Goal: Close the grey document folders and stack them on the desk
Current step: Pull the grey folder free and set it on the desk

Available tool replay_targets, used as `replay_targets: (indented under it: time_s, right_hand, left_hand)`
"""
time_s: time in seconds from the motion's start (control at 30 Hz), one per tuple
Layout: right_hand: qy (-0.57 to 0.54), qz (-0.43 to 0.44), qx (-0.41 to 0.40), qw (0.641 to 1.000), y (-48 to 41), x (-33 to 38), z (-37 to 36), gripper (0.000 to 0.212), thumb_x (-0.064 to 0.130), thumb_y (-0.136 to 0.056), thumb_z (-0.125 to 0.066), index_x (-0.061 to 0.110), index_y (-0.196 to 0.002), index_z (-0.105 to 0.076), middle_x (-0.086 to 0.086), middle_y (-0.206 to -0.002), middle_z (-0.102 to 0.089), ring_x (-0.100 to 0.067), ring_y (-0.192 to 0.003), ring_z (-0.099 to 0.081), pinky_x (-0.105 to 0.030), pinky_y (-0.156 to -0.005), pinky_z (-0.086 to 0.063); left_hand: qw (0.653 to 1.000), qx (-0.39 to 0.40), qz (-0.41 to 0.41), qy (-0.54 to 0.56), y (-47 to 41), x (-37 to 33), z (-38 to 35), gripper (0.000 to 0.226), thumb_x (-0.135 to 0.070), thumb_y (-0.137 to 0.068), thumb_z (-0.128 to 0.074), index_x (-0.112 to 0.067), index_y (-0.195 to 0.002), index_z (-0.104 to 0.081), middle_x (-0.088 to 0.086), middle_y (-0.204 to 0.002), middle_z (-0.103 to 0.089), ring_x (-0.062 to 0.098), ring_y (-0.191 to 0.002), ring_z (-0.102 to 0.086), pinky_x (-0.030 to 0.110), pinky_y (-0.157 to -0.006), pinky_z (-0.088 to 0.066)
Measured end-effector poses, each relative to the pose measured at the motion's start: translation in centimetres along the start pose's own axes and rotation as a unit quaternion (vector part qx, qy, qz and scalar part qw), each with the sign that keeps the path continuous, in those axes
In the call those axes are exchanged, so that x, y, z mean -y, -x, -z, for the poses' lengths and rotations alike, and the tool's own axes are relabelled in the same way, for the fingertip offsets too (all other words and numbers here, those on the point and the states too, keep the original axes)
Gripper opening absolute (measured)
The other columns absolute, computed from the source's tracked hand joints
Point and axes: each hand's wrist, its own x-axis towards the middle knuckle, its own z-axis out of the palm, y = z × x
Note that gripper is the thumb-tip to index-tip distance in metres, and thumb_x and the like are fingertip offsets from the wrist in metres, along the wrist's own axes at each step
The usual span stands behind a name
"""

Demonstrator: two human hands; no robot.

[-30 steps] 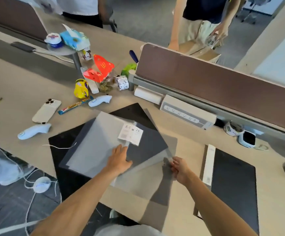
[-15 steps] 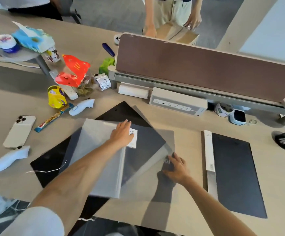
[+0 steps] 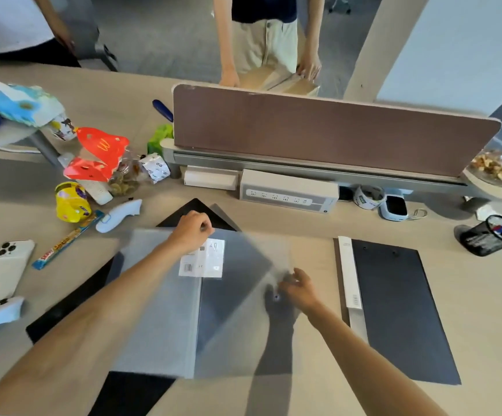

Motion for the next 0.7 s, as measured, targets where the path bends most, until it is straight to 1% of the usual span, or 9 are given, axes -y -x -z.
replay_targets:
  time_s: [0.07,0.17,0.23,0.3,0.4,0.43,0.5,0.6,0.7]
  right_hand:
    - [-0.116,0.006,0.002,0.993,0.0,1.4,1.1,0.063,0.012,-0.087,-0.065,0.005,-0.141,-0.033,-0.016,-0.133,-0.051,-0.032,-0.117,-0.055,-0.024,-0.069,-0.051]
    - [-0.132,0.045,0.009,0.99,-0.1,3.8,3.2,0.045,0.02,-0.091,-0.063,0.007,-0.13,-0.045,-0.012,-0.117,-0.056,-0.019,-0.097,-0.059,-0.02,-0.067,-0.044]
    - [-0.156,0.086,0.034,0.983,0.2,5.6,4.6,0.029,0.022,-0.093,-0.06,0.005,-0.116,-0.054,-0.008,-0.103,-0.06,-0.014,-0.083,-0.059,-0.02,-0.065,-0.043]
    - [-0.217,0.122,0.066,0.966,0.8,8.1,5.7,0.008,0.015,-0.096,-0.053,0.01,-0.1,-0.058,-0.005,-0.092,-0.062,-0.016,-0.081,-0.061,-0.023,-0.069,-0.046]
    - [-0.246,0.24,0.072,0.936,2.7,12.3,7.9,0.019,0.005,-0.097,-0.048,0.013,-0.083,-0.057,-0.003,-0.081,-0.063,-0.014,-0.076,-0.059,-0.022,-0.073,-0.049]
    - [-0.244,0.274,0.059,0.928,3.0,13.3,8.2,0.021,0.004,-0.097,-0.048,0.014,-0.081,-0.057,-0.002,-0.078,-0.062,-0.012,-0.073,-0.059,-0.019,-0.071,-0.048]
    - [-0.225,0.333,0.054,0.914,4.3,15.7,9.5,0.021,0.004,-0.097,-0.048,0.015,-0.082,-0.056,0.0,-0.076,-0.062,-0.009,-0.07,-0.059,-0.014,-0.067,-0.046]
    - [-0.193,0.422,0.064,0.884,6.1,18.8,11.2,0.016,0.003,-0.096,-0.049,0.013,-0.086,-0.057,-0.002,-0.076,-0.063,-0.009,-0.071,-0.058,-0.016,-0.07,-0.047]
    - [-0.155,0.491,0.082,0.853,7.7,21.2,12.1,0.012,0.002,-0.094,-0.048,0.006,-0.087,-0.057,-0.004,-0.078,-0.062,-0.012,-0.074,-0.055,-0.025,-0.072,-0.045]
  left_hand:
    - [0.999,-0.006,-0.025,0.036,1.3,-2.0,1.8,0.011,-0.016,-0.091,-0.06,-0.015,-0.08,-0.058,0.003,-0.103,-0.055,0.023,-0.104,-0.056,0.026,-0.083,-0.037]
    - [0.994,-0.065,-0.067,0.057,3.6,-5.4,4.6,0.01,-0.009,-0.09,-0.06,-0.009,-0.08,-0.06,0.014,-0.107,-0.063,0.024,-0.108,-0.055,0.019,-0.075,-0.029]
    - [0.986,-0.115,-0.067,0.097,5.6,-7.6,6.4,0.009,-0.008,-0.091,-0.061,-0.008,-0.082,-0.061,0.013,-0.12,-0.057,0.02,-0.119,-0.048,0.015,-0.082,-0.026]
    - [0.976,-0.165,-0.057,0.128,7.0,-9.0,8.3,0.01,-0.01,-0.091,-0.061,-0.011,-0.082,-0.061,0.008,-0.127,-0.049,0.016,-0.126,-0.041,0.014,-0.093,-0.021]
    - [0.941,-0.241,-0.03,0.235,9.7,-11.2,10.3,0.015,-0.014,-0.094,-0.058,-0.018,-0.079,-0.057,0.005,-0.131,-0.044,0.026,-0.129,-0.043,0.038,-0.106,-0.037]
    - [0.924,-0.254,-0.026,0.284,10.2,-11.6,10.9,0.012,-0.016,-0.094,-0.058,-0.017,-0.082,-0.057,0.001,-0.13,-0.043,0.026,-0.127,-0.045,0.041,-0.1,-0.044]
    - [0.889,-0.305,-0.025,0.341,11.7,-13.1,11.6,0.005,-0.015,-0.093,-0.059,-0.013,-0.096,-0.055,-0.005,-0.122,-0.047,0.019,-0.12,-0.049,0.032,-0.086,-0.053]
    - [0.834,-0.363,-0.059,0.411,13.4,-14.6,11.2,0.048,-0.008,-0.086,-0.069,-0.016,-0.126,-0.042,0.0,-0.13,-0.049,0.008,-0.112,-0.051,0.018,-0.08,-0.053]
    - [0.812,-0.381,-0.019,0.442,14.3,-15.0,9.1,0.087,-0.006,-0.079,-0.076,-0.021,-0.146,-0.025,-0.001,-0.143,-0.041,0.006,-0.119,-0.048,0.005,-0.079,-0.048]
